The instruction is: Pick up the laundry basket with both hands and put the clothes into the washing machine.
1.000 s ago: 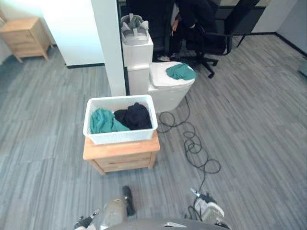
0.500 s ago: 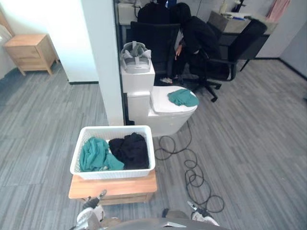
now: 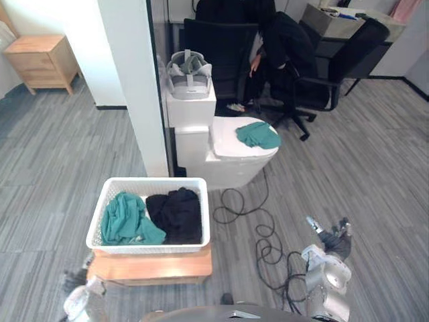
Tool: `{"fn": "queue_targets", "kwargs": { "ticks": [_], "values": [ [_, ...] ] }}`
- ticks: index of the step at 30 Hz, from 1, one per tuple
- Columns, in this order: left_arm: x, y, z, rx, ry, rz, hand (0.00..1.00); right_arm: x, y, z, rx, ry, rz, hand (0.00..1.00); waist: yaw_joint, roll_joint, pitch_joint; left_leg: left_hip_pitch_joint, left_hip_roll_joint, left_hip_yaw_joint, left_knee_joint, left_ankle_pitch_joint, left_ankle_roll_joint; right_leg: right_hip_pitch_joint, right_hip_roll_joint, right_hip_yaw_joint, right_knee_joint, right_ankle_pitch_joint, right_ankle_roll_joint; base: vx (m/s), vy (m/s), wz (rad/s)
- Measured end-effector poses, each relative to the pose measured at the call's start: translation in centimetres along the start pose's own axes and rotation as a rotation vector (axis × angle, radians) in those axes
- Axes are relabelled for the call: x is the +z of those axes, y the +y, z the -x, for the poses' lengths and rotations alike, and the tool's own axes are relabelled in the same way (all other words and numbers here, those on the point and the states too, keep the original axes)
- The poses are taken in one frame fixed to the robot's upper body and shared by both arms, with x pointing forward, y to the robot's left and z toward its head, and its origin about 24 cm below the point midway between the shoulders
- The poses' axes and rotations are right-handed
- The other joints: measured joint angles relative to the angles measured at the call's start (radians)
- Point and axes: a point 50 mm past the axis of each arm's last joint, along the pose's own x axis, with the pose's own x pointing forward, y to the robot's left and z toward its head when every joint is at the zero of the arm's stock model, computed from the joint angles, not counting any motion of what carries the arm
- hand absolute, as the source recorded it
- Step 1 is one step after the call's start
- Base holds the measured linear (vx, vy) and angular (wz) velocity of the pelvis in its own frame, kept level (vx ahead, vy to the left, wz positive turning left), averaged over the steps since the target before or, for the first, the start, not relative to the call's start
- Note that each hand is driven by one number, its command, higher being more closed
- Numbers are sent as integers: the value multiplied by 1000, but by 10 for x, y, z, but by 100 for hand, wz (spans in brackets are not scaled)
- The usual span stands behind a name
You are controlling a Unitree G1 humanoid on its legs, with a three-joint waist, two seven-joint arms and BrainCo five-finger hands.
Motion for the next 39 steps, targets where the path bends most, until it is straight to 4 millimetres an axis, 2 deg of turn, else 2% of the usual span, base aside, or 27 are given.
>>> {"fn": "queue_targets", "kwargs": {
  "ticks": [1,2,6,11,15,16,17,19,22,23,29,34,35,36,37,39],
  "values": [
    [2,-1,0,-4,-15,-13,0,3,4,1,19,-16,-3,0,-1,1,0,-1,-1,0,0,-1,1,0,-1,0,-1,0,0,0,0,0],
    [4,-6,2,-18,-37,-52,0,12,16,4,73,-58,-2,0,-7,16,9,-2,-3,2,0,-3,3,0,-1,2,-7,2,2,0,0,0],
    [-6,-27,9,-74,-43,-200,0,21,44,11,206,-108,-1,0,-12,52,21,-30,-3,3,2,-4,3,-22,5,6,-21,10,1,2,-6,-2],
    [-17,-55,15,-162,-64,-416,0,25,65,3,298,-121,15,0,-16,56,33,-46,-1,0,3,-1,0,-37,11,10,-31,19,-4,14,-15,-2],
    [-11,-72,10,-232,-143,-640,0,21,90,-17,367,-95,68,0,-12,63,73,-53,-11,5,2,1,3,-49,12,21,-52,45,-4,-15,0,-6],
    [-11,-72,9,-235,-148,-664,0,20,93,-19,372,-89,70,0,-11,57,78,-67,-13,9,1,4,5,-64,11,26,-53,50,-4,-52,2,-19],
    [-7,-79,7,-249,-174,-699,0,21,103,-23,389,-83,64,0,-8,69,87,-85,-18,18,2,11,8,-87,8,37,-53,63,-5,-58,3,-19],
    [1,-88,4,-266,-209,-756,0,22,118,-32,412,-56,60,0,0,65,118,-110,-27,29,2,21,14,-118,2,55,-63,87,-4,-120,-4,-23],
    [-3,-101,3,-332,-188,-847,0,28,135,-39,443,-35,39,0,-1,55,157,-125,-36,52,5,26,20,-142,-4,82,-72,113,-2,-117,-6,-22],
    [2,-105,3,-333,-209,-844,0,32,138,-41,445,-39,18,0,-1,45,172,-135,-42,53,6,28,23,-148,-9,88,-85,122,4,-107,-8,-18],
    [8,-105,0,-329,-231,-868,0,49,157,-41,496,-69,-33,0,-3,40,183,-160,-53,88,5,32,29,-197,-17,133,-87,141,13,-50,-3,-18],
    [13,-106,-2,-333,-254,-885,0,47,153,-39,493,-69,-30,0,-5,33,188,-166,-53,91,5,30,29,-207,-16,140,-83,142,15,-2,-4,-2],
    [18,-107,-3,-329,-271,-886,0,48,151,-38,492,-72,-30,0,-6,34,187,-166,-53,93,5,28,29,-207,-16,142,-83,142,15,27,-2,-14],
    [36,-107,-10,-325,-282,-888,0,46,147,-37,496,-69,-18,0,-4,24,192,-156,-52,106,5,22,26,-205,-13,152,-84,141,16,18,-3,-13],
    [43,-106,-13,-327,-290,-911,0,46,146,-36,497,-72,-19,0,-12,14,199,-155,-52,105,5,22,27,-202,-12,152,-85,141,16,13,-9,-16],
    [62,-91,-23,-338,-277,-949,0,50,144,-29,529,-94,-36,0,-24,0,213,-155,-47,108,4,23,27,-197,-14,157,-83,142,16,-9,-5,-8]
  ]
}}
